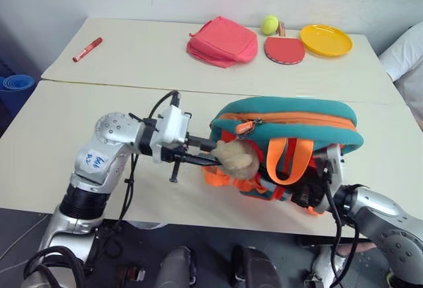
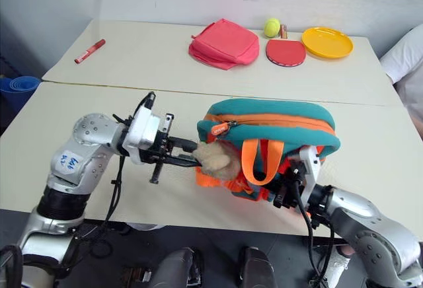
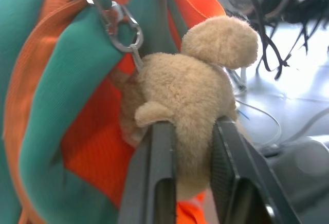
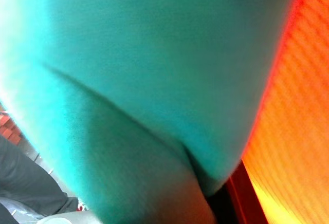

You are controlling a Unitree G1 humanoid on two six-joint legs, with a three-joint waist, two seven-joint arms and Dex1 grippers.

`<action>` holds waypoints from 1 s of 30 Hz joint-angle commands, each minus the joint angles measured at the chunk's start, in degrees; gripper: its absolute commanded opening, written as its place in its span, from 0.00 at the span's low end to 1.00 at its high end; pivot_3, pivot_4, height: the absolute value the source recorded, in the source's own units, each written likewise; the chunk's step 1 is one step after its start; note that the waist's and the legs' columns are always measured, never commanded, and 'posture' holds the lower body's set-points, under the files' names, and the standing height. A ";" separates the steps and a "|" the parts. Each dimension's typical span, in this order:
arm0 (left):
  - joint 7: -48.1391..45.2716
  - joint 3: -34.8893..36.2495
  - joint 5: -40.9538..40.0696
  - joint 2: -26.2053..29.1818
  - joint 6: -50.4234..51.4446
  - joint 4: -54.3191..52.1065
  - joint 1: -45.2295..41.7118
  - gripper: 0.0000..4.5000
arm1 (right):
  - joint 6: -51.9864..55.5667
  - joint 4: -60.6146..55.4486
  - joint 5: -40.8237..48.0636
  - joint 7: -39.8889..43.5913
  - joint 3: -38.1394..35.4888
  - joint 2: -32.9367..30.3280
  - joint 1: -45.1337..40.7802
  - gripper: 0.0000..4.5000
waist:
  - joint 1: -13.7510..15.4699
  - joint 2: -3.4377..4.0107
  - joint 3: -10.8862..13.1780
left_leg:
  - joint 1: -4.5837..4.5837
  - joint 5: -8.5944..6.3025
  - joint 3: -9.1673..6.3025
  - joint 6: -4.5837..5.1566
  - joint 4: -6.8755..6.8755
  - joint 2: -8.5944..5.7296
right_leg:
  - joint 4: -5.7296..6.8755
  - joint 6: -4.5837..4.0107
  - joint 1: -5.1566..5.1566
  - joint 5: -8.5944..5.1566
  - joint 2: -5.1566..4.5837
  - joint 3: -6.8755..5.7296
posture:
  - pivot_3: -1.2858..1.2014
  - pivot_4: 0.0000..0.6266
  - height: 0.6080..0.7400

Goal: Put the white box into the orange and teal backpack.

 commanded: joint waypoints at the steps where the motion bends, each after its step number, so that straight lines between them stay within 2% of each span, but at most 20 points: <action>1: -3.74 5.17 -5.96 4.55 7.28 4.54 -4.50 0.05 | -1.95 -2.09 1.72 0.73 -4.50 -0.61 1.49 0.00 | -0.11 0.00 0.00 | 0.00 0.00 0.00 0.00 0.00 0.00 | 0.02 0.00 -0.01 0.00 0.00 0.00 | 0.52 0.24 1.00; 4: -5.27 7.69 -6.99 7.76 10.98 13.00 -9.46 0.05 | -2.69 -1.69 3.00 0.37 -7.11 -0.01 2.80 0.00 | -0.07 0.00 0.00 | 0.00 -0.01 0.00 -0.01 -0.03 0.01 | 0.09 -0.02 -0.03 -0.01 0.04 0.00 | 0.52 0.24 1.00; 7: -4.28 9.13 -6.43 7.76 11.38 21.11 -13.01 0.05 | -3.25 -1.35 6.46 -0.60 -9.35 1.64 3.41 0.00 | -0.01 0.00 0.00 | -0.01 0.00 0.01 -0.01 -0.02 -0.01 | 0.13 -0.01 -0.02 -0.01 0.09 -0.03 | 0.52 0.24 1.00; 12: -5.92 7.52 -3.08 7.86 11.89 32.74 -14.47 0.05 | -6.09 -0.30 25.88 -10.80 -14.36 7.73 1.23 0.00 | -0.14 0.00 0.00 | -0.02 0.00 0.01 0.01 -0.02 -0.04 | 0.23 0.01 -0.01 0.00 0.09 -0.04 | 0.52 0.24 1.00; 15: -8.10 3.60 1.96 7.69 6.24 35.07 -11.36 0.05 | -5.44 -0.82 28.76 -11.15 -15.21 7.25 3.68 0.00 | -0.21 0.00 0.00 | -0.02 0.00 0.03 0.01 -0.03 -0.04 | 0.20 0.00 -0.03 0.00 0.10 -0.04 | 0.52 0.24 1.00; 17: -9.14 0.60 5.37 6.77 1.56 34.34 -8.43 0.05 | -5.24 -0.95 28.84 -10.63 -14.82 6.99 5.03 0.00 | -0.19 0.00 0.00 | -0.02 0.00 0.06 0.01 -0.08 -0.04 | 0.16 0.00 -0.03 0.00 0.10 -0.01 | 0.52 0.24 1.00; 21: -6.46 -1.73 10.06 1.09 -10.55 33.33 -2.58 0.05 | -6.05 -1.04 27.94 -10.22 -12.57 8.16 5.66 0.00 | -0.12 0.00 0.00 | -0.02 -0.04 0.14 0.08 -0.02 -0.04 | 0.15 0.01 -0.03 0.01 0.00 0.11 | 0.52 0.24 1.00; 24: -3.78 -1.14 9.71 -3.29 -12.46 30.98 0.87 0.05 | -6.35 -1.57 25.03 -9.50 -10.17 9.11 6.21 0.00 | 0.01 0.00 0.00 | -0.01 -0.08 0.12 0.14 0.00 -0.04 | 0.03 0.03 -0.04 0.02 -0.12 0.15 | 0.52 0.24 1.00; 26: -2.95 -1.60 10.96 -4.34 -15.12 28.77 3.39 0.05 | -7.00 -1.97 21.16 -8.88 -8.14 9.50 6.60 0.00 | -0.02 0.00 0.00 | -0.02 -0.10 0.09 0.13 -0.01 -0.03 | 0.00 0.02 -0.06 0.02 -0.15 0.14 | 0.52 0.24 1.00; 29: 0.10 -1.37 13.87 -3.07 -16.23 28.99 4.87 0.05 | -10.08 -1.26 8.80 -12.17 -4.74 10.13 5.35 0.00 | -0.04 0.01 -0.01 | -0.01 -0.11 0.09 0.10 -0.02 -0.03 | 0.04 0.02 -0.07 0.02 -0.15 0.14 | 0.52 0.24 1.00; 30: 1.07 -0.91 14.96 -2.31 -17.79 29.59 5.04 0.13 | -11.15 -0.85 7.05 -12.41 -4.49 10.69 5.08 0.00 | -0.05 0.01 -0.01 | 0.00 -0.11 0.11 0.10 0.00 -0.04 | 0.03 0.02 -0.07 0.02 -0.15 0.14 | 0.52 0.24 1.00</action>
